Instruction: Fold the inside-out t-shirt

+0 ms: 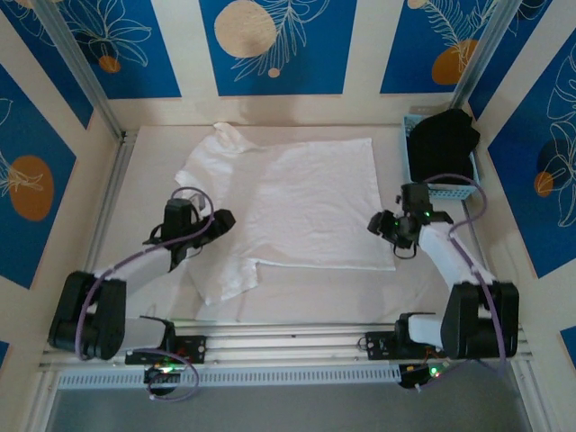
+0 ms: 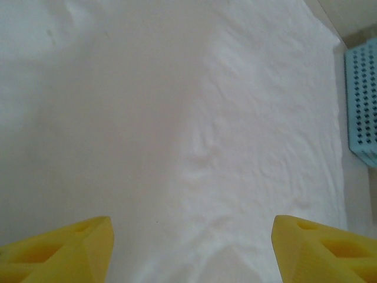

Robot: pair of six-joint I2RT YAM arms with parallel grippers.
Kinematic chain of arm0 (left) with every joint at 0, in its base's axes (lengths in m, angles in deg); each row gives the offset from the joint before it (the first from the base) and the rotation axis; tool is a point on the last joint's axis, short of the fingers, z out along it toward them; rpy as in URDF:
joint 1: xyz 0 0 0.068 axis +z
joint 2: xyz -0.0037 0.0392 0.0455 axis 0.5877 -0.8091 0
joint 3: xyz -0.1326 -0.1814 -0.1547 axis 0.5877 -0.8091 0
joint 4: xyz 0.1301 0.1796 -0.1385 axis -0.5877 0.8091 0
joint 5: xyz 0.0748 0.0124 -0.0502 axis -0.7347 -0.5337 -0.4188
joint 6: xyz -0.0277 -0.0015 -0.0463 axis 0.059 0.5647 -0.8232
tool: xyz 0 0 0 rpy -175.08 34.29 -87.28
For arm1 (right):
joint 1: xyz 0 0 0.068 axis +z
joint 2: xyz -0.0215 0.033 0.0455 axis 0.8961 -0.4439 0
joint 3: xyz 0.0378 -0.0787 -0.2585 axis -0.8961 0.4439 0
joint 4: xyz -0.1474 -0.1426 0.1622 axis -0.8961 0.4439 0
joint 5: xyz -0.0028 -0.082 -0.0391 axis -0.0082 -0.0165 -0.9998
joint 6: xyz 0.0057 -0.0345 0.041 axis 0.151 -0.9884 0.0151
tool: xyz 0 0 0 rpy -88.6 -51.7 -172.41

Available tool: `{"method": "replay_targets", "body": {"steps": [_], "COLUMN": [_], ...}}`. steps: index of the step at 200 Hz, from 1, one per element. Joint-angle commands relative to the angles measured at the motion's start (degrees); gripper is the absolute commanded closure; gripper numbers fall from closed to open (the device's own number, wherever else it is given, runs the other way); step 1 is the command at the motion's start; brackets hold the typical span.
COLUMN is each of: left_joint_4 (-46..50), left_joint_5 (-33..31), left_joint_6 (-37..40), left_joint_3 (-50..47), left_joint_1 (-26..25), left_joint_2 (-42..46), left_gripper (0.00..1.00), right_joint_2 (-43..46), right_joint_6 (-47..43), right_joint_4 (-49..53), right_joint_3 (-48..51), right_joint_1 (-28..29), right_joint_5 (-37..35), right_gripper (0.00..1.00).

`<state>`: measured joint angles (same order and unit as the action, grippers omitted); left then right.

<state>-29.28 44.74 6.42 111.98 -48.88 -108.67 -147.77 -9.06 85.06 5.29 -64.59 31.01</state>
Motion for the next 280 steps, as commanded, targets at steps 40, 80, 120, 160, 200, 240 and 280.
{"method": "replay_targets", "body": {"steps": [40, 80, 120, 160, 200, 240, 280], "left_joint_4": [6.9, 7.4, 8.8, 19.5, 34.9, 49.0, 56.2], "left_joint_5": [2.3, 2.7, 4.0, 0.4, -7.6, -17.1, -25.4], "left_joint_6": [2.5, 3.2, 3.3, 4.4, 4.3, -0.1, -7.9], "left_joint_3": [-2.0, -2.0, -2.0, -1.1, -2.6, -4.5, -6.4], "left_joint_1": [-0.6, -0.6, -0.6, -1.4, -5.7, -10.7, -19.2], "left_joint_2": [11.6, 11.9, 12.1, 15.6, 25.0, 33.9, 34.9], "left_gripper": [0.28, 0.28, 0.27, 0.28, 0.30, 0.36, 0.43], "right_joint_2": [4.2, -2.2, -6.5, -8.4, -6.8, -3.4, 0.0], "right_joint_6": [8.4, 9.6, 10.1, 9.9, 9.1, 7.9, 6.7], "right_joint_4": [7.8, 7.8, 6.7, 4.8, 2.2, 1.8, 1.1], "right_joint_3": [7.3, 6.7, 6.4, 6.0, 5.1, 4.7, 5.3], "right_joint_1": [-6.0, -5.7, -5.3, -5.7, -6.0, -6.0, -6.3], "right_joint_5": [-1.5, -2.4, -1.5, 0.8, 2.6, 2.8, 3.5], "right_gripper": [0.51, 0.51, 0.52, 0.75, 0.95, 0.99, 1.00]}}
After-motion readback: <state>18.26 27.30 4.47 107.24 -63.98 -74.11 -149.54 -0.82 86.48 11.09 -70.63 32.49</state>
